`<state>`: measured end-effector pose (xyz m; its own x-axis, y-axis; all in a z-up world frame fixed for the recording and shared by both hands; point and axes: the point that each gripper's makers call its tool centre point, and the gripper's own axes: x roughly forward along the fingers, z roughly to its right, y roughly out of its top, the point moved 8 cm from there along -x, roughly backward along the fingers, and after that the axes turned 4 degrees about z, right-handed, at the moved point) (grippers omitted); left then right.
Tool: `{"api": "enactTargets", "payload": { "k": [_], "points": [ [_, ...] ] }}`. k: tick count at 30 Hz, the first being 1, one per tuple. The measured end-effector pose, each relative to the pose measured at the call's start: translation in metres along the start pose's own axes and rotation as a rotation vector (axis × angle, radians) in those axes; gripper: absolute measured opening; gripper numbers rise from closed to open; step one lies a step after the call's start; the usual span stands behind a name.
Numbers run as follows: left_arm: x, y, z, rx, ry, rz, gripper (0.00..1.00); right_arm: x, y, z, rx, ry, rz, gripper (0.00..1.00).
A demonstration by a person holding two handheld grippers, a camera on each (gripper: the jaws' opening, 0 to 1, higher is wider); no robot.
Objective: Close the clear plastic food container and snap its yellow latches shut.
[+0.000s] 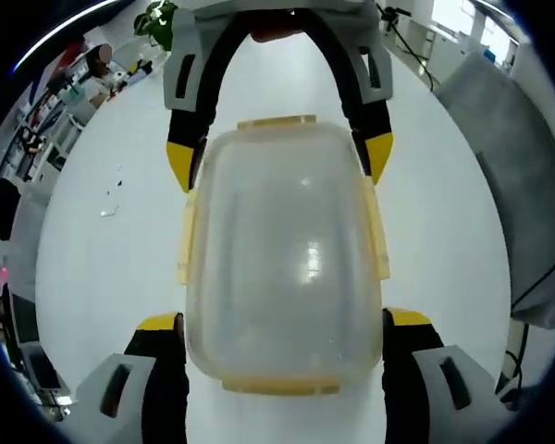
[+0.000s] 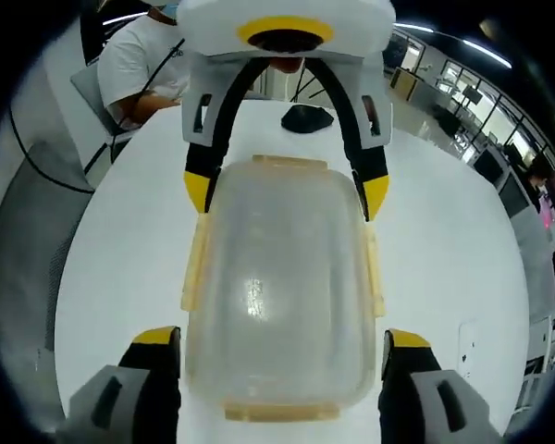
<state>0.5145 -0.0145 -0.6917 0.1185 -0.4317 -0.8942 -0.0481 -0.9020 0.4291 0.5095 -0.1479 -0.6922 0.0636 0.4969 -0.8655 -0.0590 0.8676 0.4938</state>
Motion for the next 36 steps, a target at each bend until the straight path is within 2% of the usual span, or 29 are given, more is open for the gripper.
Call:
{"api": "enactTargets", "payload": {
  "k": [1,3,7,9,15,27,35,36],
  "points": [
    [-0.001,-0.002,-0.001,-0.014,0.032,-0.02,0.99,-0.005,-0.001,-0.001,0.023,-0.002,-0.01,0.99],
    [-0.005,-0.001,0.003,-0.01,0.002,0.001,0.99,-0.007,0.001,0.001,0.015,-0.005,-0.002,0.99],
    [-0.009,-0.002,0.005,-0.007,0.024,-0.012,0.99,-0.014,-0.001,-0.001,0.024,-0.014,-0.007,0.99],
    [-0.014,-0.001,0.006,-0.004,0.044,-0.006,0.99,-0.018,0.0,-0.003,0.021,-0.019,-0.012,0.99],
    [-0.031,0.001,0.016,-0.019,0.053,0.011,0.99,-0.032,0.004,-0.008,0.006,-0.071,-0.026,0.99],
    [-0.069,0.007,0.047,-0.005,0.117,0.018,0.99,-0.061,0.026,-0.042,-0.035,-0.113,0.0,0.99],
    [-0.098,0.019,0.076,0.003,0.161,0.068,0.99,-0.081,0.034,-0.069,-0.035,-0.166,0.036,0.99],
    [-0.102,0.021,0.079,-0.011,0.168,0.089,0.99,-0.086,0.035,-0.073,-0.036,-0.178,0.048,0.99]
  ]
}}
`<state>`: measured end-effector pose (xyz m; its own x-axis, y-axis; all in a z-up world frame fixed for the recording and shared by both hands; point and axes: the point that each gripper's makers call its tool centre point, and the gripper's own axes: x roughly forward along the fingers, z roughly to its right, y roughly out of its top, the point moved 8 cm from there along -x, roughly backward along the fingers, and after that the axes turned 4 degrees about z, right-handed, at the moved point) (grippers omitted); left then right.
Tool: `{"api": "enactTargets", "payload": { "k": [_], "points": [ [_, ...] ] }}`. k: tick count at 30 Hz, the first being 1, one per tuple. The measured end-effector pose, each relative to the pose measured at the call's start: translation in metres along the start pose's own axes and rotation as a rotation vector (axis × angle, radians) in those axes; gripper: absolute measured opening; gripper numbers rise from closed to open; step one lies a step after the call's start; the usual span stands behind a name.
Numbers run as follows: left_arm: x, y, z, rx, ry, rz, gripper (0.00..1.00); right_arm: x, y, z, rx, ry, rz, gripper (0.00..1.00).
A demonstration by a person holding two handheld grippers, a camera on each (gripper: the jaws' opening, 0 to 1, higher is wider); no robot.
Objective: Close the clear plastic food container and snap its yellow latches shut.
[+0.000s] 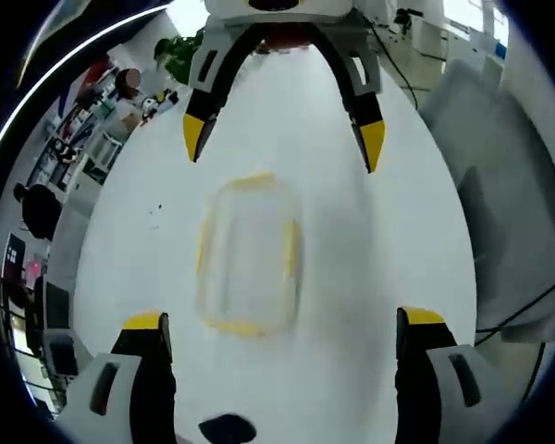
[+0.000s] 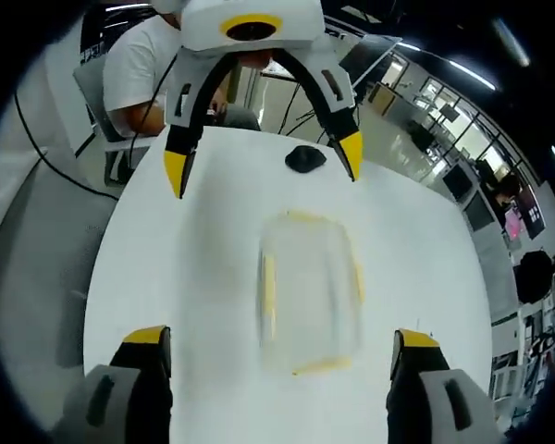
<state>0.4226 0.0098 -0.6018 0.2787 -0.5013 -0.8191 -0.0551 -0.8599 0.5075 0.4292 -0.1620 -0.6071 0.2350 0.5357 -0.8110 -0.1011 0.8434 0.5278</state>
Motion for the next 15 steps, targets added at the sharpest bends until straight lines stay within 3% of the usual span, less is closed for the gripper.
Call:
{"api": "enactTargets", "payload": {
  "k": [6,9,12,15],
  "points": [
    [-0.018,0.004,0.01,-0.068,0.06,0.065,0.98,-0.024,0.0,-0.015,0.028,-0.047,0.04,0.99],
    [-0.025,0.003,0.016,-0.129,0.089,0.112,0.99,-0.037,-0.001,-0.025,0.118,-0.086,0.12,0.99],
    [-0.031,-0.003,0.024,-0.167,0.111,0.122,0.98,-0.045,-0.006,-0.032,0.167,-0.119,0.149,0.99],
    [-0.04,-0.007,0.034,-0.257,0.156,0.182,0.98,-0.056,-0.011,-0.043,0.191,-0.149,0.178,0.99]
  ]
}}
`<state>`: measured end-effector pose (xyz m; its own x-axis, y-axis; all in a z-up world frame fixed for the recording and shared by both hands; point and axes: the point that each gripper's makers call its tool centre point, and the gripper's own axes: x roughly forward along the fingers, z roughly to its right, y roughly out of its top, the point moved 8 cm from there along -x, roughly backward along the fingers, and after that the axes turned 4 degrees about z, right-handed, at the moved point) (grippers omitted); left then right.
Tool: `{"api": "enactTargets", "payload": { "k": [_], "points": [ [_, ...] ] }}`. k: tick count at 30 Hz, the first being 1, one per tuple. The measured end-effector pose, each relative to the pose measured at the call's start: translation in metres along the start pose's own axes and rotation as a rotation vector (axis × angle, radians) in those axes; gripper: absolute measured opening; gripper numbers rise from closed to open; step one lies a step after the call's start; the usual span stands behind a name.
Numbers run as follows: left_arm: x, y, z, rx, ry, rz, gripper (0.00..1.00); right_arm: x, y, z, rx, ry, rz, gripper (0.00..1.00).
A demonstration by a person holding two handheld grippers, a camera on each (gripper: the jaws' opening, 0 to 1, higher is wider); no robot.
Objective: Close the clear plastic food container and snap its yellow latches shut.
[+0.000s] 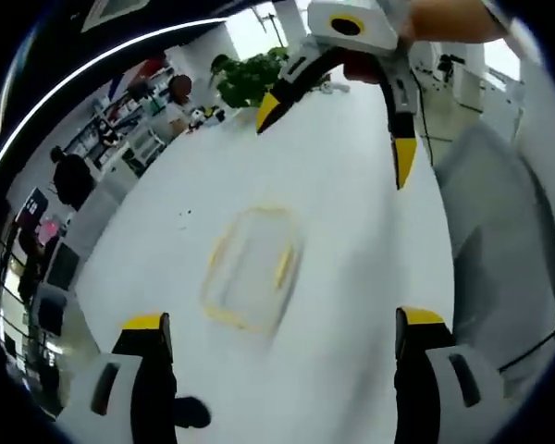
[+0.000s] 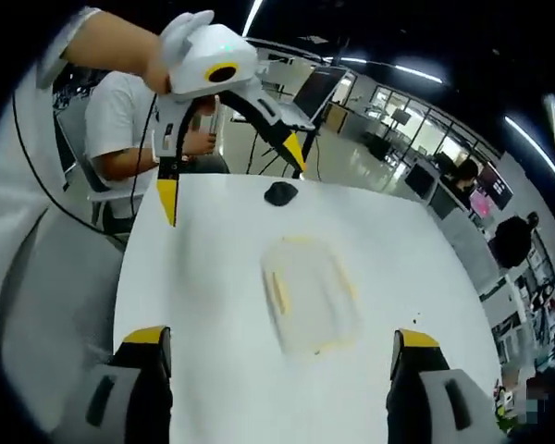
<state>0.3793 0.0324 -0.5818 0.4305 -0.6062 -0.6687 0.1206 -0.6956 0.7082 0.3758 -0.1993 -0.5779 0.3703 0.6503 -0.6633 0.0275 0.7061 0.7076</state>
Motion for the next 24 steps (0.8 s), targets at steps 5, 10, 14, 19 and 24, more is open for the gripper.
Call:
{"api": "enactTargets", "payload": {
  "k": [5,10,14,19,24],
  "points": [
    [-0.02,-0.011,0.014,-0.066,0.051,0.054,0.96,-0.022,-0.016,-0.021,0.099,-0.054,0.053,0.99],
    [-0.042,-0.026,0.03,-0.135,0.09,0.08,0.97,-0.039,-0.038,-0.047,0.148,-0.088,0.055,0.99],
    [-0.053,-0.034,0.044,-0.238,0.145,0.123,0.97,-0.053,-0.056,-0.068,0.192,-0.114,0.046,0.99],
    [-0.07,-0.048,0.068,-0.291,0.164,0.125,0.97,-0.079,-0.071,-0.093,0.293,-0.156,0.059,0.99],
    [-0.086,-0.061,0.094,-0.354,0.167,0.124,0.95,-0.102,-0.074,-0.111,0.392,-0.222,0.102,0.99]
  ]
}}
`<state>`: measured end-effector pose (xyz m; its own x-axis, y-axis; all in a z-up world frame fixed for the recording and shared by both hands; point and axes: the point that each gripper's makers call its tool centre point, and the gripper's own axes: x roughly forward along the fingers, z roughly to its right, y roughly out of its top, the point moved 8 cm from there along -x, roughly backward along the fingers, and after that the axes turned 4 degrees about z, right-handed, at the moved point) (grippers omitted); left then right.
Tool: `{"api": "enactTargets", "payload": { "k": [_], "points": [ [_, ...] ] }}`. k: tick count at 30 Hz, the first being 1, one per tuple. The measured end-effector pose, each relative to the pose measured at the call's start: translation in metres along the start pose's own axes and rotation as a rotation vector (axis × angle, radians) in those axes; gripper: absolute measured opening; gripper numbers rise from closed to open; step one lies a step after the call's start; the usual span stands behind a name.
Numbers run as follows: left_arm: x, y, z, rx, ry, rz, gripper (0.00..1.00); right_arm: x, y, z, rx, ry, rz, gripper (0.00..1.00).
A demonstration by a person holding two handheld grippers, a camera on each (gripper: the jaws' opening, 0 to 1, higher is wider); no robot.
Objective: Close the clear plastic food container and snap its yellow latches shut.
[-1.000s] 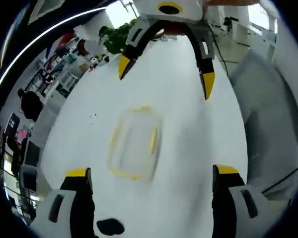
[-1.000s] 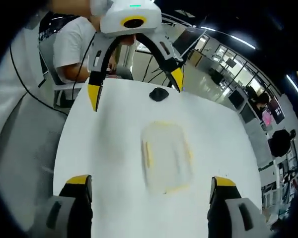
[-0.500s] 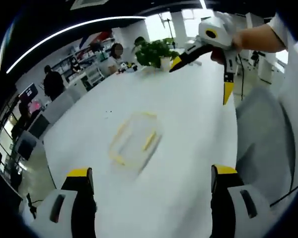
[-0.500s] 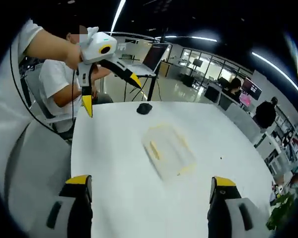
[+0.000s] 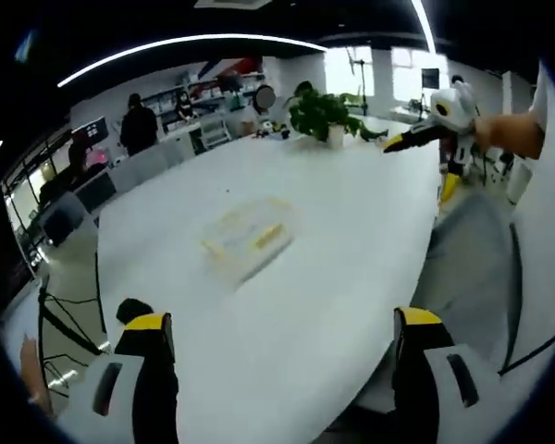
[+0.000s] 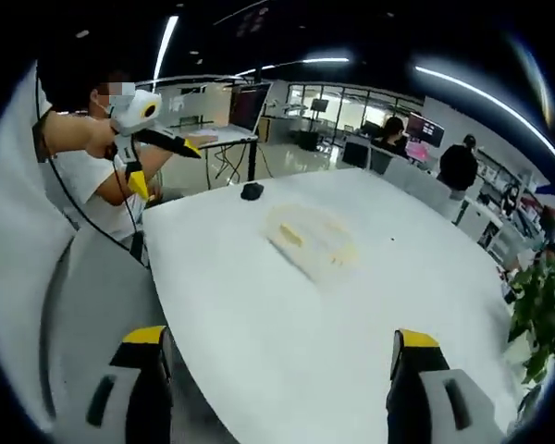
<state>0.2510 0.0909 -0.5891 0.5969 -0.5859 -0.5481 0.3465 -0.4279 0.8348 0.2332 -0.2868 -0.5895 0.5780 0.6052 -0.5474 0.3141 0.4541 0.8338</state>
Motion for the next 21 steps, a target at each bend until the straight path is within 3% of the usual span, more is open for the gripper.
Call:
{"api": "enactTargets", "payload": {
  "k": [3,12,21],
  "points": [
    [-0.011,-0.011,0.012,-0.029,0.003,-0.015,0.94,-0.014,-0.001,-0.006,0.073,-0.039,0.027,0.99],
    [-0.034,-0.027,0.02,-0.078,0.054,-0.029,0.95,-0.042,-0.014,-0.01,0.098,-0.11,-0.013,0.99],
    [-0.044,-0.036,0.018,-0.092,0.082,-0.043,0.95,-0.044,-0.018,-0.015,0.113,-0.123,-0.024,0.99]
  ]
}}
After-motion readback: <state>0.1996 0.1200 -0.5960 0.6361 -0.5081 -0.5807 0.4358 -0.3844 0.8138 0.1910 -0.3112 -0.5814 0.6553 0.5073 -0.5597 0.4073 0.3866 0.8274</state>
